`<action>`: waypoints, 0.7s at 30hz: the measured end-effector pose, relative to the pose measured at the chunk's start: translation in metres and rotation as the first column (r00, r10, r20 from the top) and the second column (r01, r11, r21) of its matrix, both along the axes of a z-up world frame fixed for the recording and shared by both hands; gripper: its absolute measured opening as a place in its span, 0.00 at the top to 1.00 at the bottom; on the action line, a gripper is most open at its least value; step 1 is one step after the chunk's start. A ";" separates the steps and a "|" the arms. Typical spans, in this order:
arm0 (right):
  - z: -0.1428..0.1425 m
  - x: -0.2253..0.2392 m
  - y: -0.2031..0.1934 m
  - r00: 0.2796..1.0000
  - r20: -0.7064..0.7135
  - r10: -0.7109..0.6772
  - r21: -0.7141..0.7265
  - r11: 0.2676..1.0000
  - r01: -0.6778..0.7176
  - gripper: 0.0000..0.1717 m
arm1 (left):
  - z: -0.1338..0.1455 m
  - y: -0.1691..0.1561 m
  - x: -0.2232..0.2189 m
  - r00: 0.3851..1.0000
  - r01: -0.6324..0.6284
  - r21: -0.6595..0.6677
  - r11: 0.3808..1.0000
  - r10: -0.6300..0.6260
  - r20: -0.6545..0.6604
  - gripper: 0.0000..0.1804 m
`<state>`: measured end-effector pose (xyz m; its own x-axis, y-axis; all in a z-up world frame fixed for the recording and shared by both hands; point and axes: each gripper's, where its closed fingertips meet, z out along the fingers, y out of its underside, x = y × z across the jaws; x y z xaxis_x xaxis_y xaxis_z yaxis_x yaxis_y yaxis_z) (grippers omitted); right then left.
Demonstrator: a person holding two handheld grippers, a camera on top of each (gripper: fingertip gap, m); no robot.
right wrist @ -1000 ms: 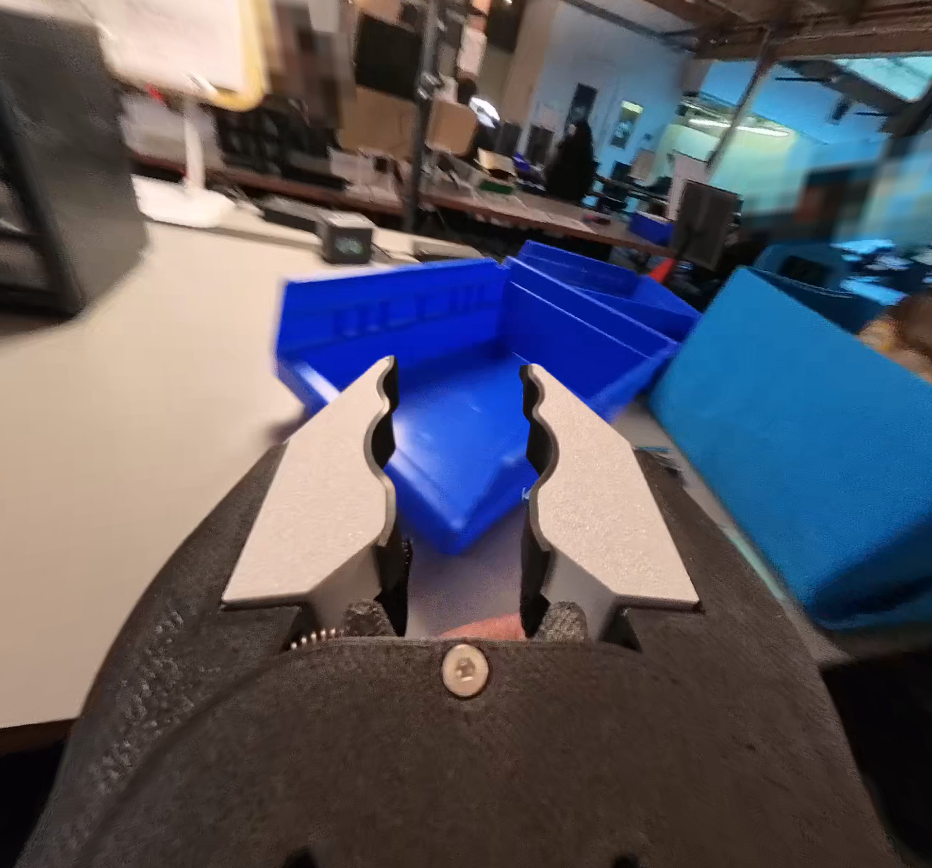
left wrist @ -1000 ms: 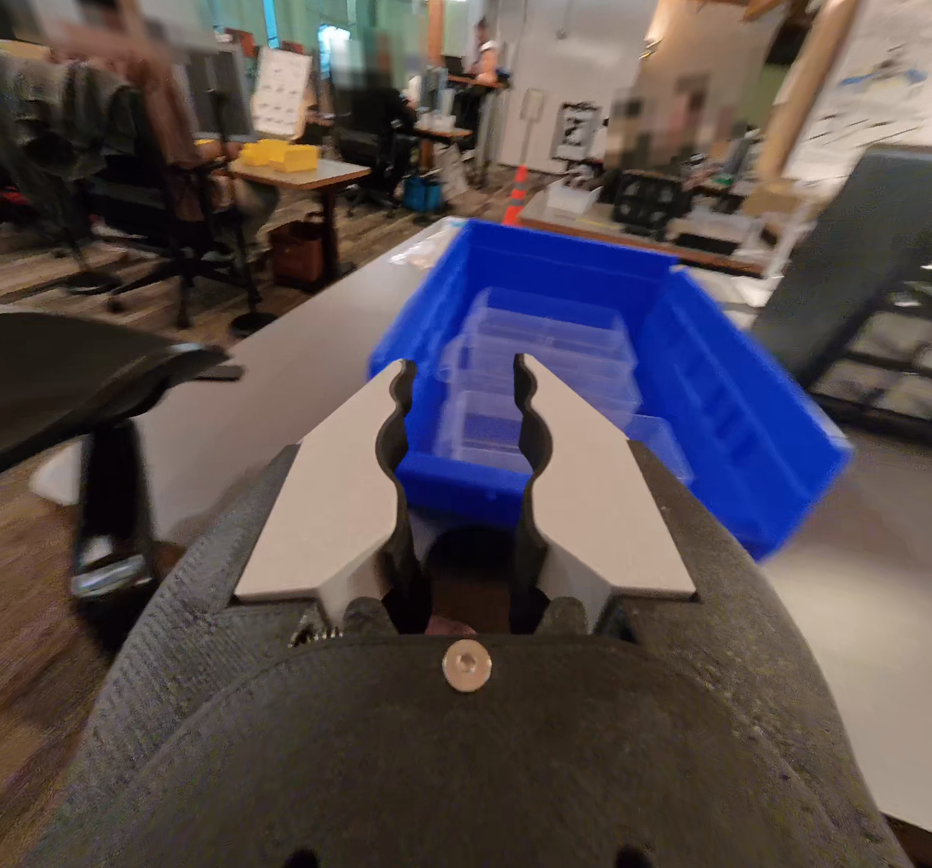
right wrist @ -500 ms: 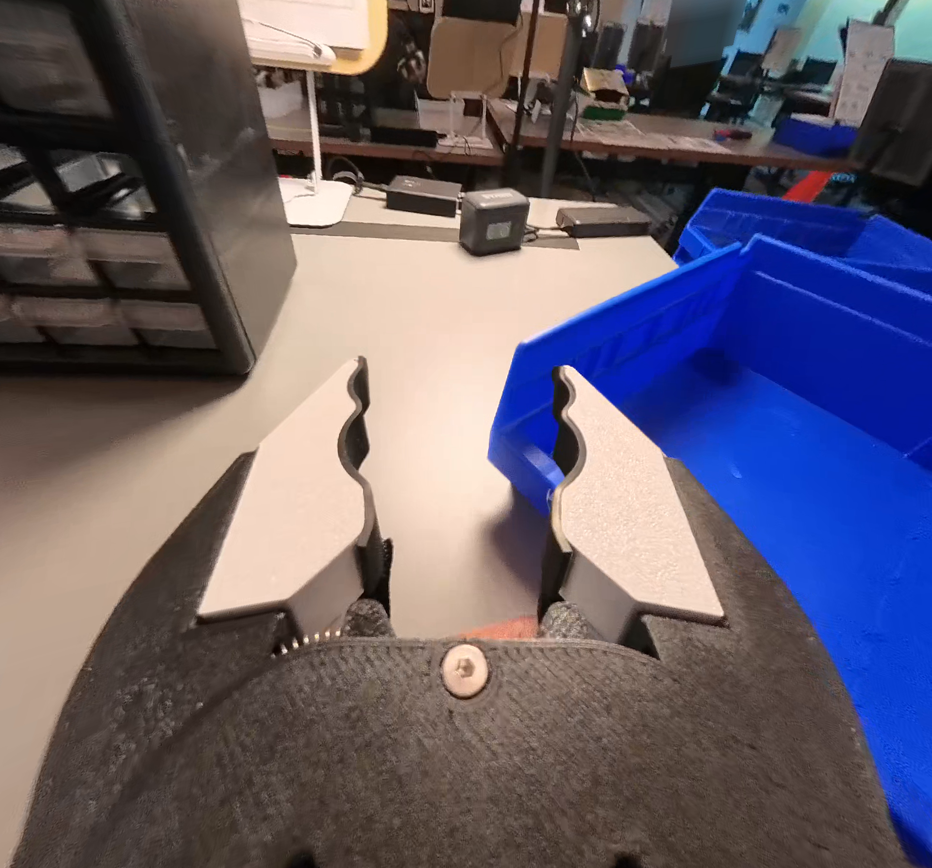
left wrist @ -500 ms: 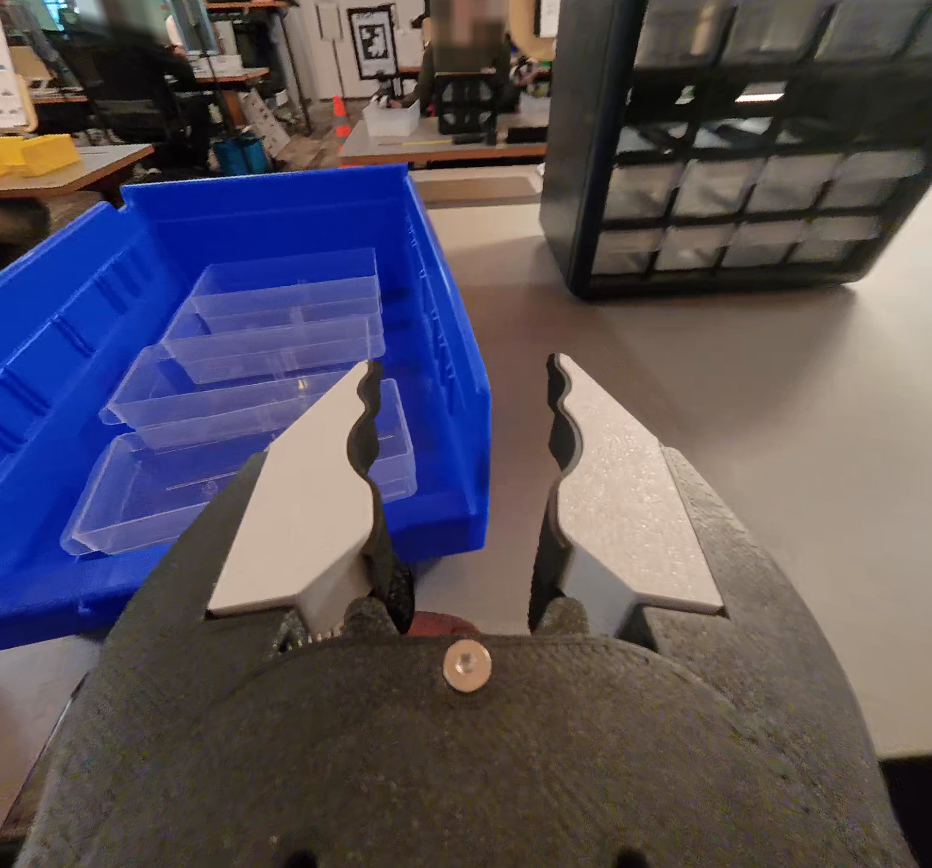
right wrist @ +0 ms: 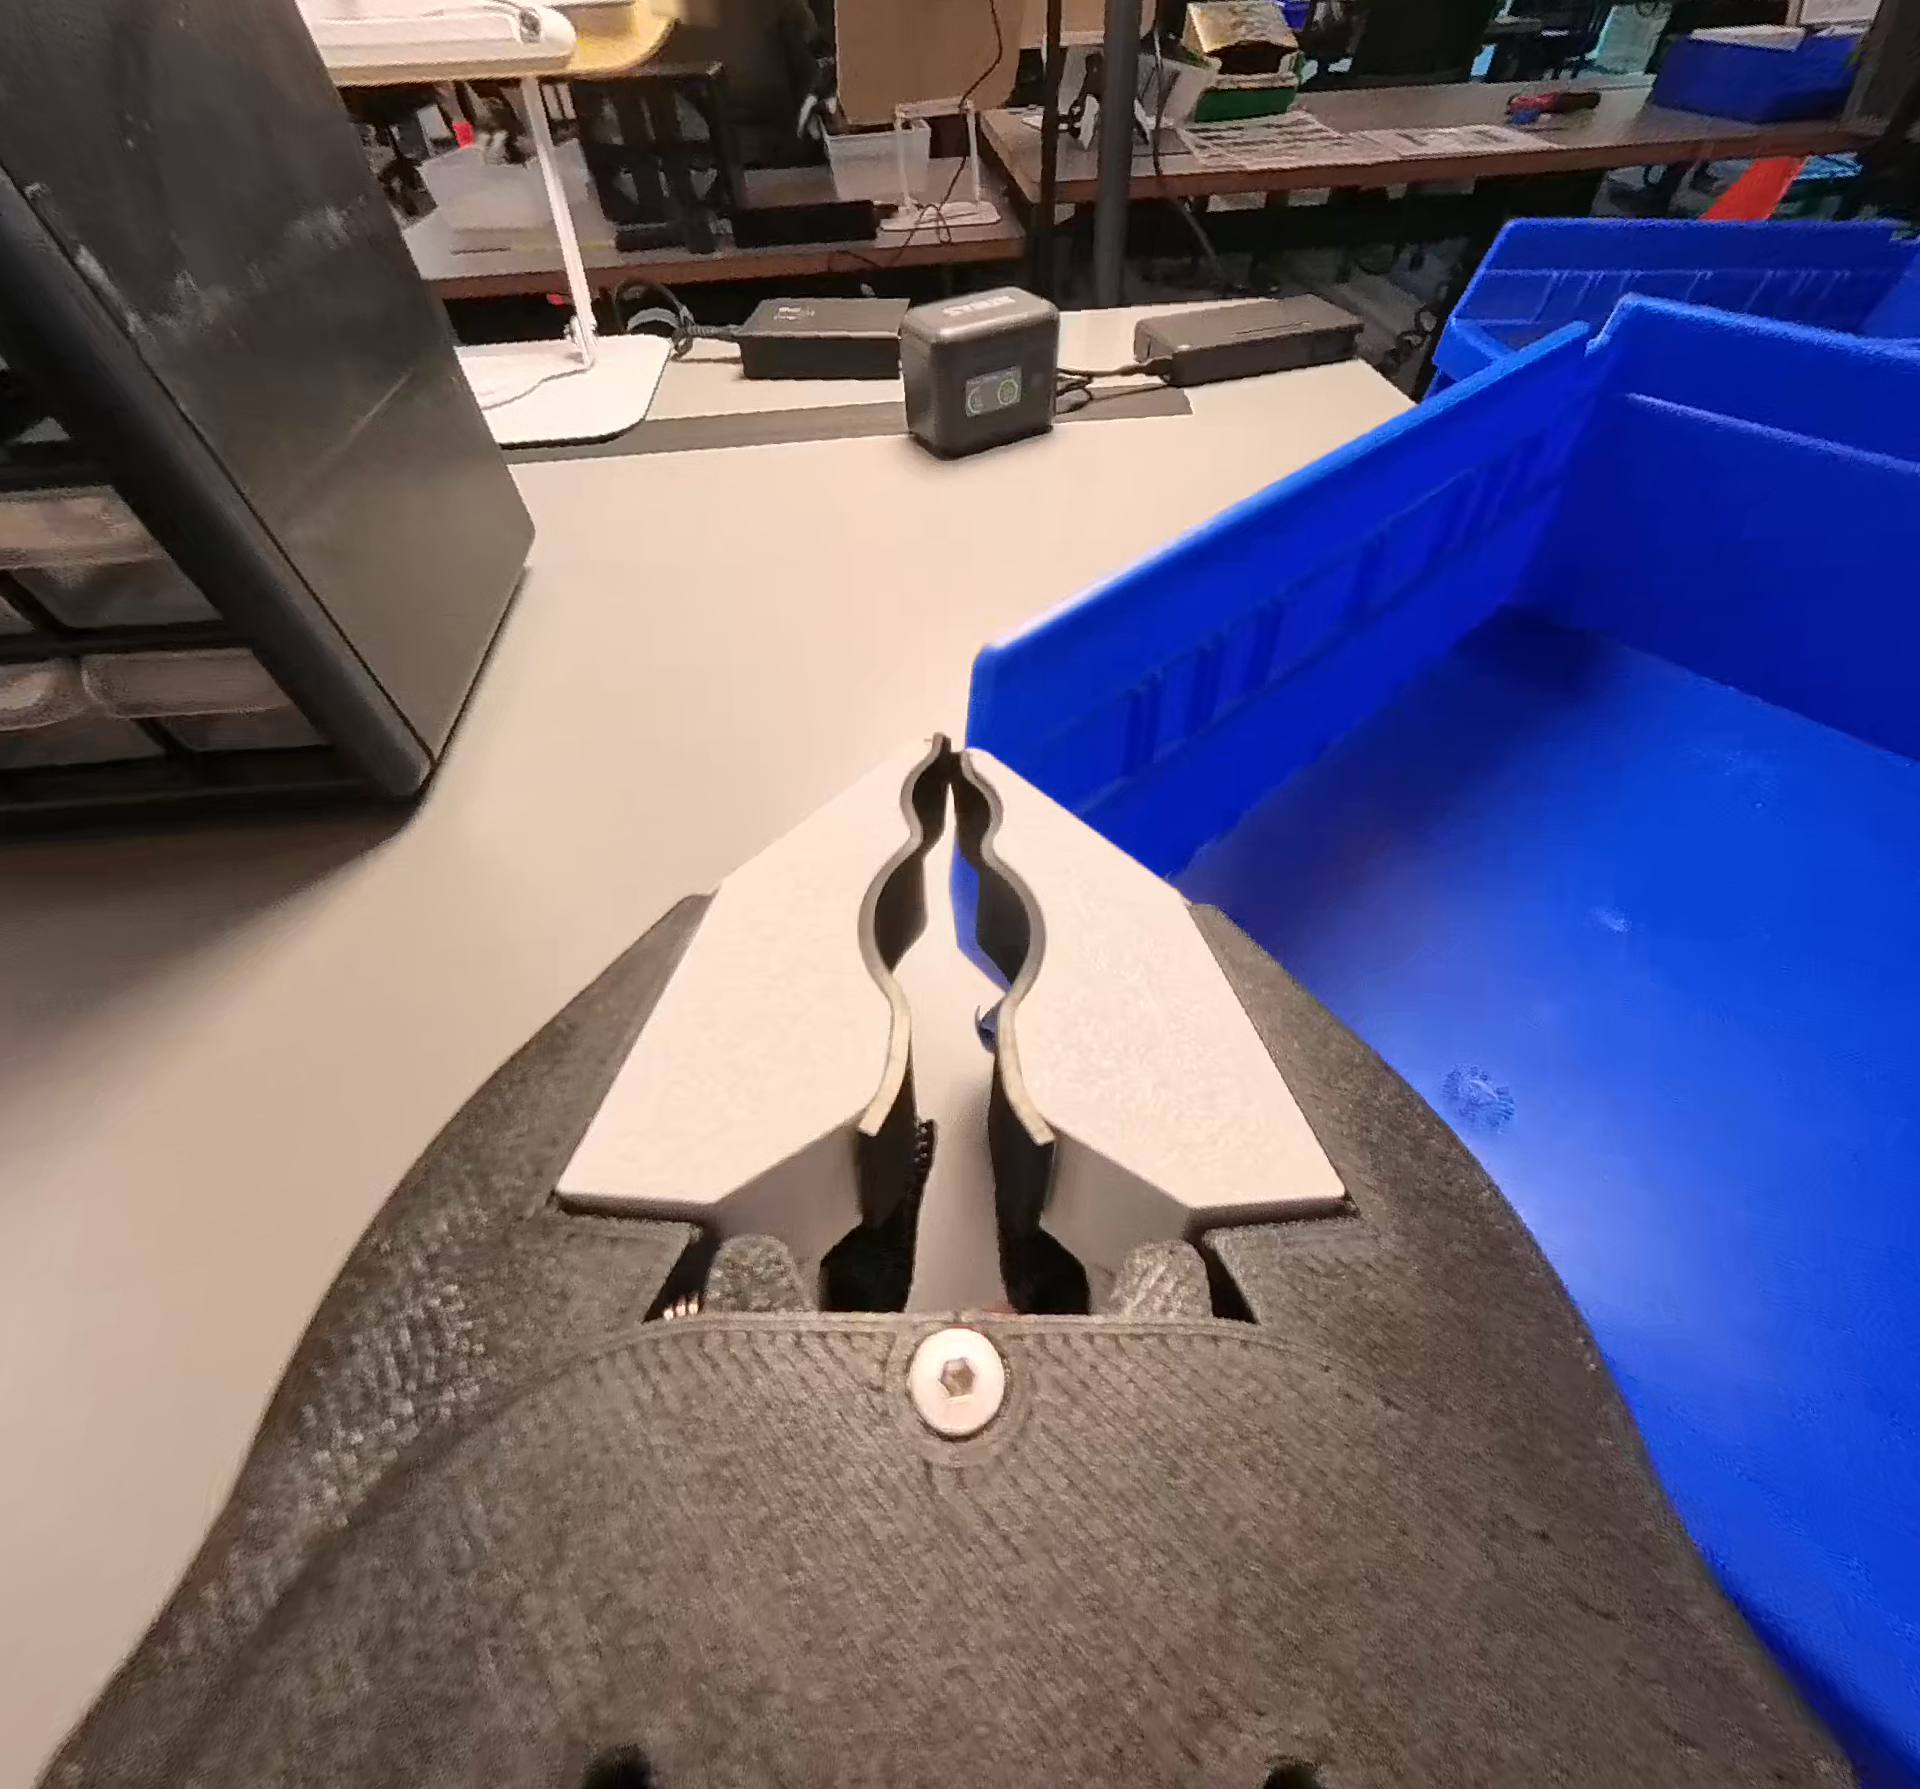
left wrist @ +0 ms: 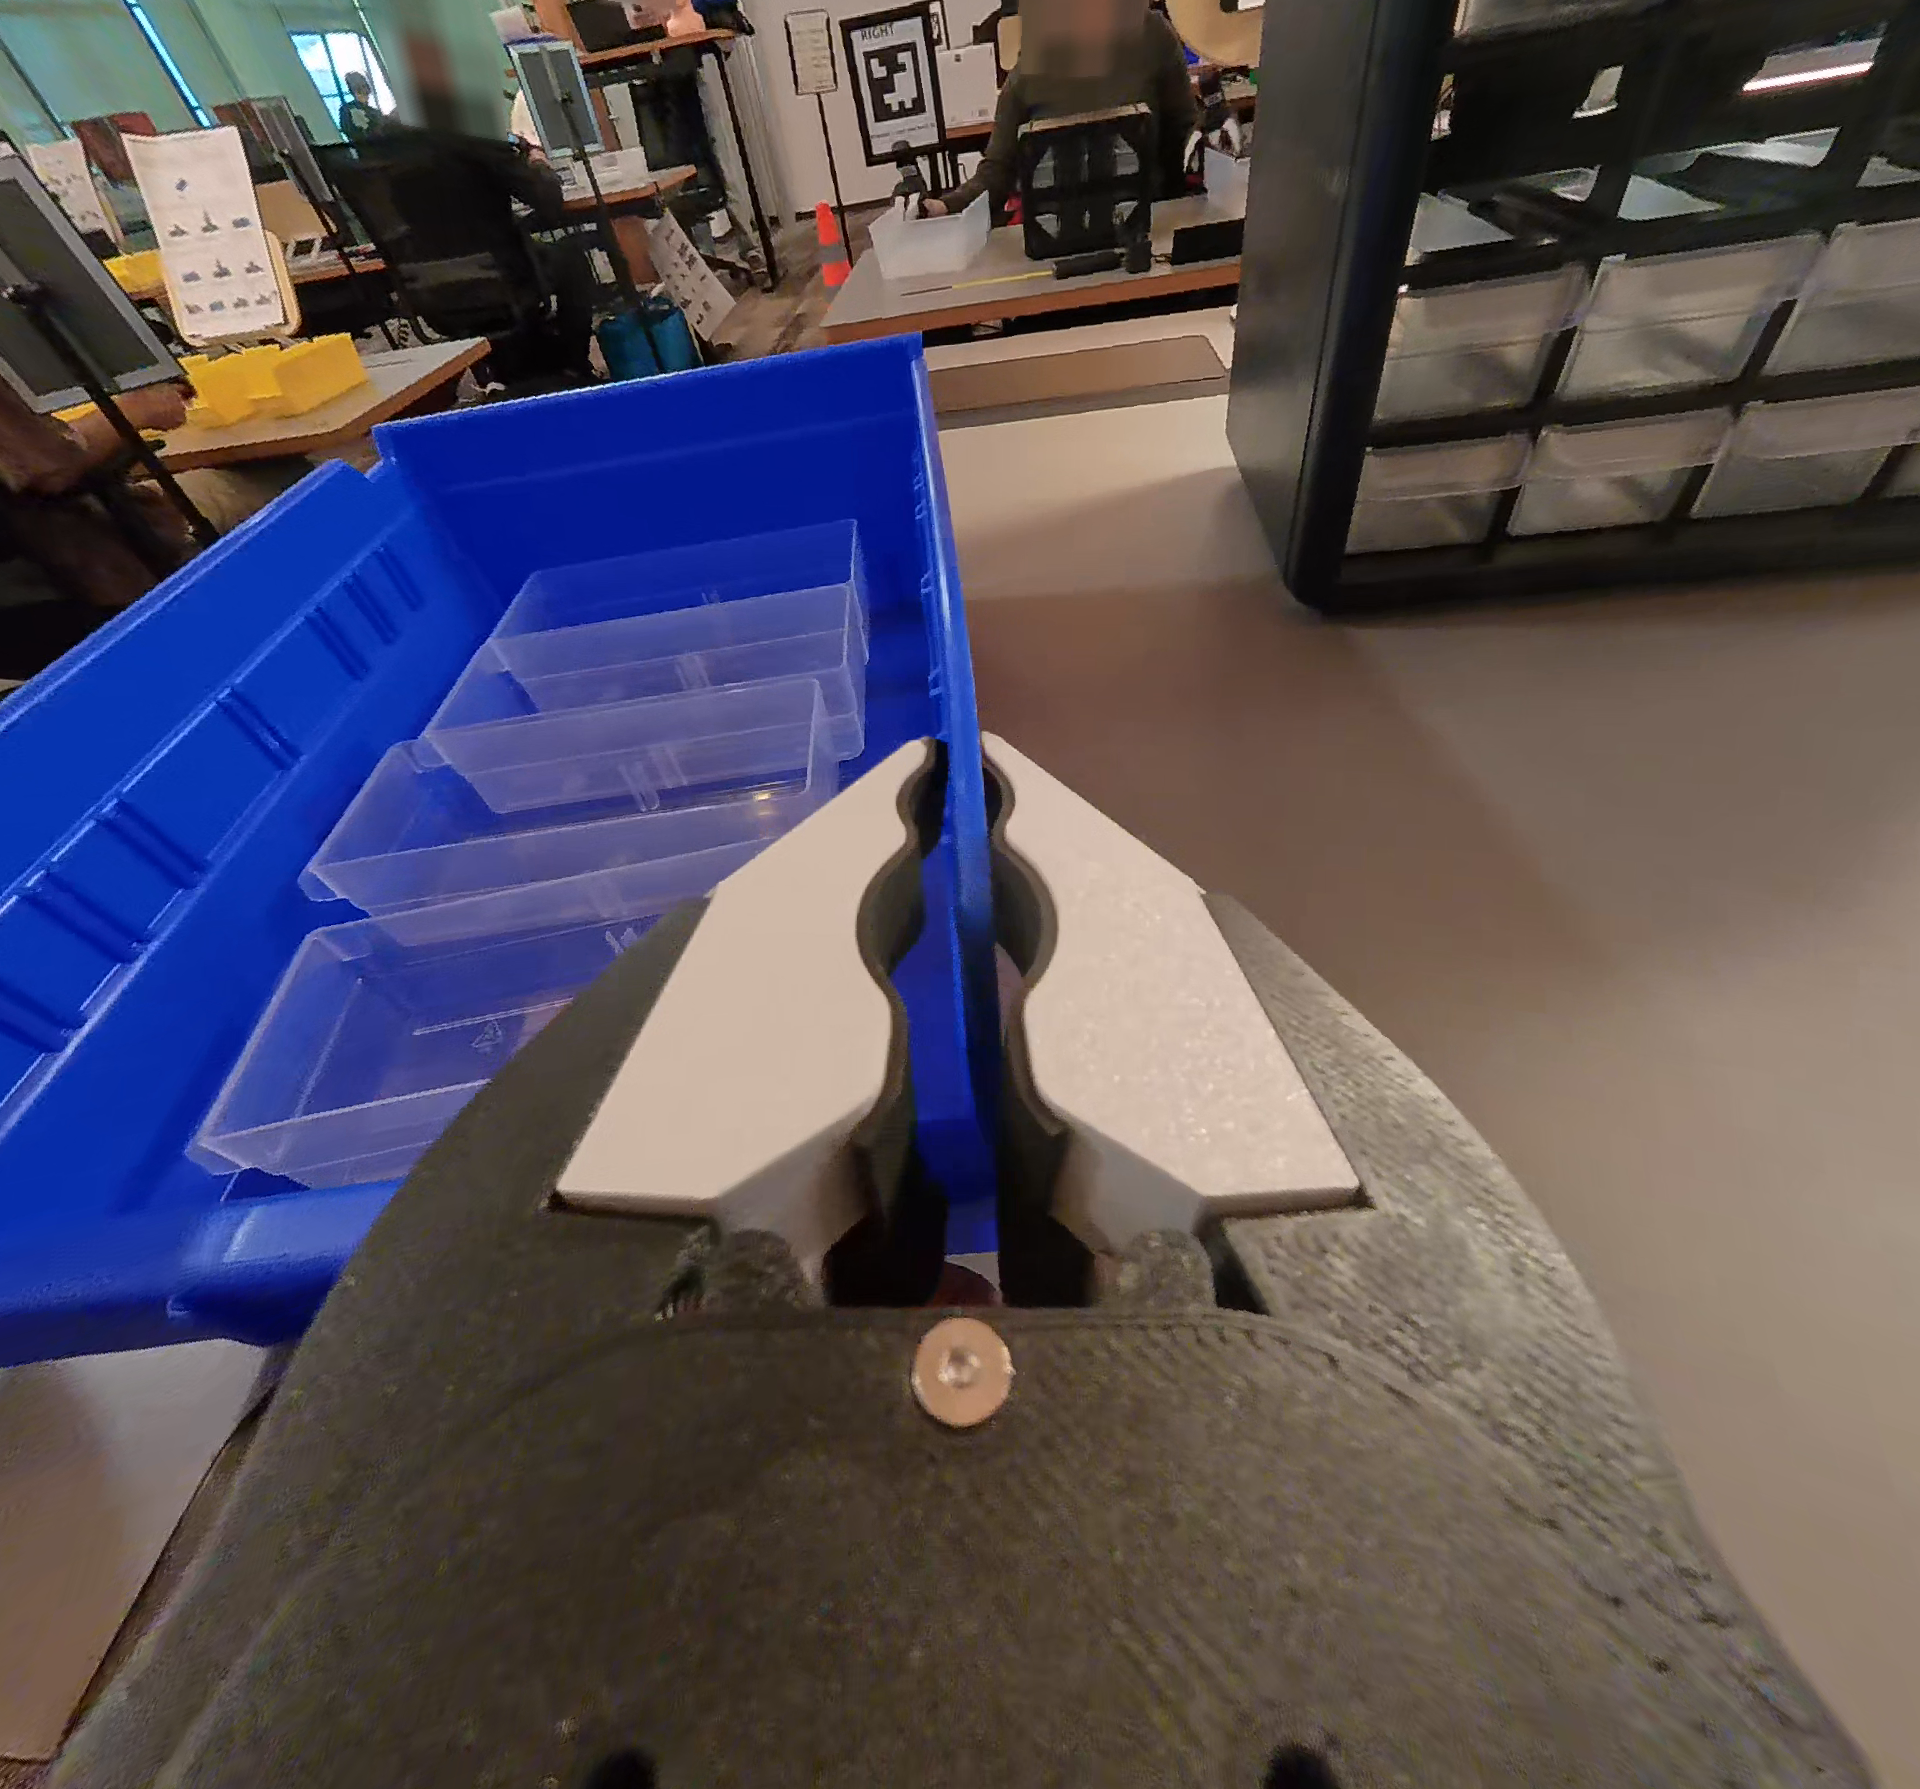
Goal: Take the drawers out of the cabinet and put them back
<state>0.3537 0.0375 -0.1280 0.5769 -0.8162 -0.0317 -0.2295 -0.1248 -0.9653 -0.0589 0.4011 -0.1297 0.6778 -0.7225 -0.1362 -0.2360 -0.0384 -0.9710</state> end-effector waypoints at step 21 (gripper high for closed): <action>0.004 0.043 0.008 0.988 0.013 -0.151 -0.106 0.983 0.151 0.76 | -0.001 0.002 0.005 1.000 0.001 0.003 1.000 -0.001 -0.002 0.96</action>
<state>0.3968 0.0454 -0.1240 0.4465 -0.8926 0.0620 -0.2493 -0.1907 -0.9495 -0.0538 0.4030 -0.1303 0.6769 -0.7227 -0.1396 -0.2378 -0.0353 -0.9707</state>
